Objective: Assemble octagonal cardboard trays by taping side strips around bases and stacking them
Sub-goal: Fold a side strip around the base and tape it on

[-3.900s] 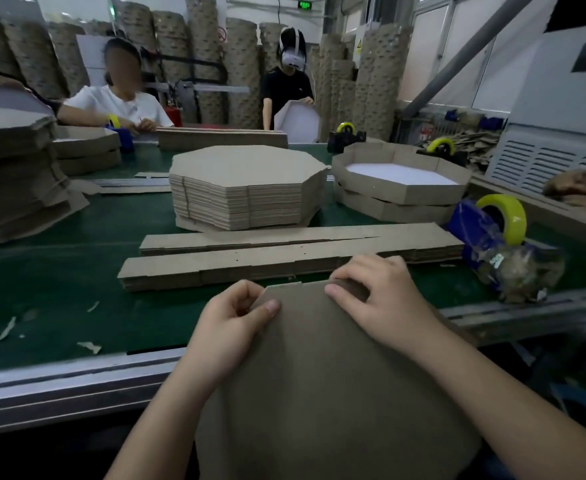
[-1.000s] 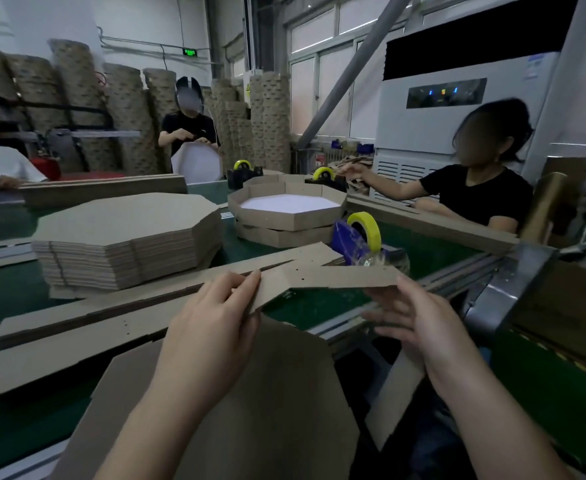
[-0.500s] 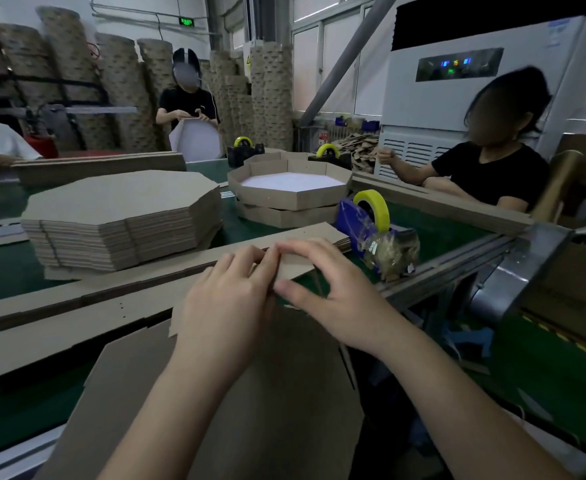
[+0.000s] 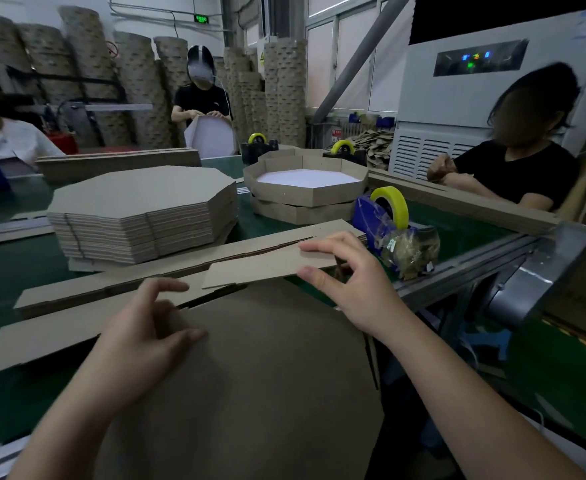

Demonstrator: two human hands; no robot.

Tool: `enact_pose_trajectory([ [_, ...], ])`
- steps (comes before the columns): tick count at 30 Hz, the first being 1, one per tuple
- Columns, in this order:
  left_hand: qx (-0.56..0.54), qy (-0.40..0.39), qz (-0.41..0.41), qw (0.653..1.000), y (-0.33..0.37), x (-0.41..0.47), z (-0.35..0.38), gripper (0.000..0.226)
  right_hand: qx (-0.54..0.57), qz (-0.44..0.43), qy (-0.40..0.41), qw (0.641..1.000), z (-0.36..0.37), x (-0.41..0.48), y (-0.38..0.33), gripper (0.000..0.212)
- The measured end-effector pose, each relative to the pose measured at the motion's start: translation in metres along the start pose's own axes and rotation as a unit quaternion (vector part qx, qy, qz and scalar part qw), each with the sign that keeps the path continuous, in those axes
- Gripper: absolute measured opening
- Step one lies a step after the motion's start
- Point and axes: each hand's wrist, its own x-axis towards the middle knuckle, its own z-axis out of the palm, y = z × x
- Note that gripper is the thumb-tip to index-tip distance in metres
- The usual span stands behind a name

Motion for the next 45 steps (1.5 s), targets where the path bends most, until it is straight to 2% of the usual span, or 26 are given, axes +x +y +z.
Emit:
enact_pose_trajectory([
  [3, -0.103, 0.036, 0.008, 0.994, 0.016, 0.001, 0.006, 0.070, 0.021, -0.021, -0.013, 0.999, -0.006, 0.000, -0.002, 0.040],
  [7, -0.168, 0.018, 0.026, 0.985, 0.028, 0.004, 0.007, 0.082, 0.038, -0.034, -0.034, 0.998, -0.017, -0.002, -0.004, 0.038],
  [13, -0.139, 0.023, 0.035, 0.989, 0.033, 0.005, 0.006, 0.090, 0.051, -0.036, -0.061, 0.996, -0.021, -0.001, -0.004, 0.038],
  [20, -0.137, 0.018, 0.045, 0.989, 0.027, 0.008, 0.007, 0.087, 0.059, -0.036, -0.062, 0.996, -0.016, 0.000, -0.003, 0.034],
  [26, -0.146, 0.000, 0.032, 0.989, 0.023, 0.008, 0.006, 0.102, 0.066, -0.028, -0.093, 0.993, -0.008, 0.002, 0.000, 0.034],
  [29, -0.121, -0.008, 0.052, 0.991, 0.022, 0.008, 0.006, 0.105, 0.067, -0.026, -0.107, 0.992, -0.007, 0.004, 0.002, 0.034],
  [31, -0.101, -0.016, 0.080, 0.992, 0.023, 0.008, 0.005, 0.098, 0.070, -0.024, -0.118, 0.990, -0.008, 0.006, 0.002, 0.034],
  [35, -0.076, -0.052, 0.160, 0.983, 0.026, 0.007, 0.006, 0.065, 0.089, 0.001, -0.161, 0.983, -0.014, 0.010, 0.004, 0.036],
  [42, -0.074, -0.062, 0.162, 0.982, 0.030, 0.005, 0.006, 0.037, 0.091, 0.001, -0.181, 0.979, -0.018, 0.008, 0.005, 0.042],
  [43, -0.063, -0.057, 0.162, 0.983, 0.032, 0.005, 0.005, 0.033, 0.092, 0.000, -0.179, 0.980, -0.018, 0.007, 0.005, 0.042],
  [45, 0.034, -0.039, 0.188, 0.981, 0.034, 0.008, 0.001, 0.027, 0.090, -0.002, -0.178, 0.980, -0.018, 0.007, 0.004, 0.042],
])
